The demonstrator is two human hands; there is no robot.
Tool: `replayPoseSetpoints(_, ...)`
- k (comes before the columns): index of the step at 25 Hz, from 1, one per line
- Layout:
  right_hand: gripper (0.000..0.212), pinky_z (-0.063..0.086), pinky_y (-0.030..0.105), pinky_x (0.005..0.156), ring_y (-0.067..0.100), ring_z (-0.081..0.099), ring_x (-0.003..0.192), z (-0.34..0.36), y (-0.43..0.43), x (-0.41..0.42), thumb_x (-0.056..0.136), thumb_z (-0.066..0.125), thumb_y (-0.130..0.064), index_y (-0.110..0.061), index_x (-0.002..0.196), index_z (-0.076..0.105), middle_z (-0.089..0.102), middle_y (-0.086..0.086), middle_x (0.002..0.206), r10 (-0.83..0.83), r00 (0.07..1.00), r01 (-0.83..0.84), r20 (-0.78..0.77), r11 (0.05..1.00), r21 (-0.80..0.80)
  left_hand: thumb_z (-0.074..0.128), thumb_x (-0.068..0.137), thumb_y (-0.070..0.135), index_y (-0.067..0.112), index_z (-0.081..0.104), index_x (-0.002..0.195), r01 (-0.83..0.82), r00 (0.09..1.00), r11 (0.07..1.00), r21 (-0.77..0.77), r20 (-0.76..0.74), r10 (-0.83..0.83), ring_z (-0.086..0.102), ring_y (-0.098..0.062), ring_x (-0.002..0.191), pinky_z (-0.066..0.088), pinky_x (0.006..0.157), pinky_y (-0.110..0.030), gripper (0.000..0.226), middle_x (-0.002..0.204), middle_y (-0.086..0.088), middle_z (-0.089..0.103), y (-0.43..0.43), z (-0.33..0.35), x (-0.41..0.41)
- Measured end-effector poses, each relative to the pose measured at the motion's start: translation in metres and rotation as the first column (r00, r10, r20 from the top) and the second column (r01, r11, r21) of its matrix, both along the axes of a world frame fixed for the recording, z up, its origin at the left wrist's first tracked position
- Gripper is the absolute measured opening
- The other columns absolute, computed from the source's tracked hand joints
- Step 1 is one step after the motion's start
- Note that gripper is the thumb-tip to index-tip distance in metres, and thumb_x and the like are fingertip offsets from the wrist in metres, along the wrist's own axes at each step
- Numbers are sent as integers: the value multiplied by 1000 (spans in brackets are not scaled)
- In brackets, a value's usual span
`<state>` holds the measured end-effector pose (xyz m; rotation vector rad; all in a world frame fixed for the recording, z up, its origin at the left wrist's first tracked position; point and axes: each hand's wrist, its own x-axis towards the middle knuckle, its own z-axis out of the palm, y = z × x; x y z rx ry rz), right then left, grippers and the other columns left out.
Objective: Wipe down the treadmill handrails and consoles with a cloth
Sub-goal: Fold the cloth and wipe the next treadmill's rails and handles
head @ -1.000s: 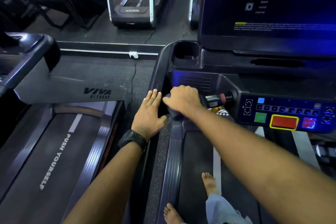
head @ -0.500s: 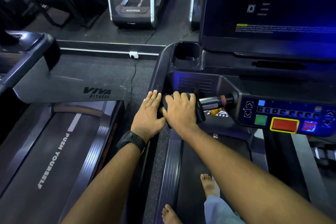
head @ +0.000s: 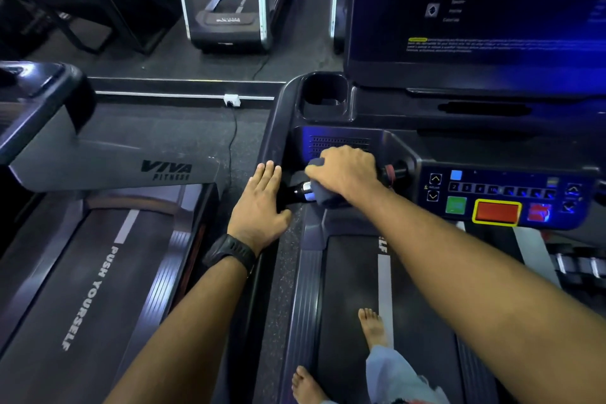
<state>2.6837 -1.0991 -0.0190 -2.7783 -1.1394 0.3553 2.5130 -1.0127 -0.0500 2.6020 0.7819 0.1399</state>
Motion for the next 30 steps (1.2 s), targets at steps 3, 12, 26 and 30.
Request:
replayPoseSetpoints(3, 42, 43, 47, 87, 30, 64, 96, -21, -36, 1, 81, 46, -53, -27, 105, 68, 66, 0, 104, -10, 943, -46, 332, 986, 161, 58, 80, 22, 8, 20, 156, 11, 1000, 1000, -13, 18, -10, 1, -16, 153, 13, 124, -37, 85, 165, -5, 10, 1, -1, -1)
replayPoseSetpoints(12, 60, 51, 57, 81, 41, 57, 116, -51, -52, 14, 89, 60, -33, -30, 146, 44, 44, 12, 153, 672, 300, -766, 677, 593, -249, 56, 78, 26, 6, 22, 155, 22, 999, 999, -25, 27, -22, 3, -19, 153, 10, 125, -38, 87, 164, -8, 13, 4, -3, -1)
replayPoseSetpoints(26, 40, 44, 67, 97, 45, 31, 141, -35, -63, 23, 100, 47, -32, -31, 139, 58, 9, 8, 167, 819, -156, -699, 552, 304, -648, 48, 68, 34, 6, 23, 155, 11, 1000, 1000, -22, 21, -10, 1, -17, 153, 4, 124, -29, 95, 164, -7, 13, 2, -5, 1)
replayPoseSetpoints(30, 32, 42, 71, 97, 43, 24, 145, -31, -82, 41, 101, 46, -35, -34, 126, 67, 2, 9, 167, 838, -249, -628, 486, 242, -739, 58, 77, 25, 9, 19, 156, 2, 1000, 1000, -30, 9, -2, -3, -14, 152, 6, 125, -34, 90, 165, -3, 8, 0, -4, 1)
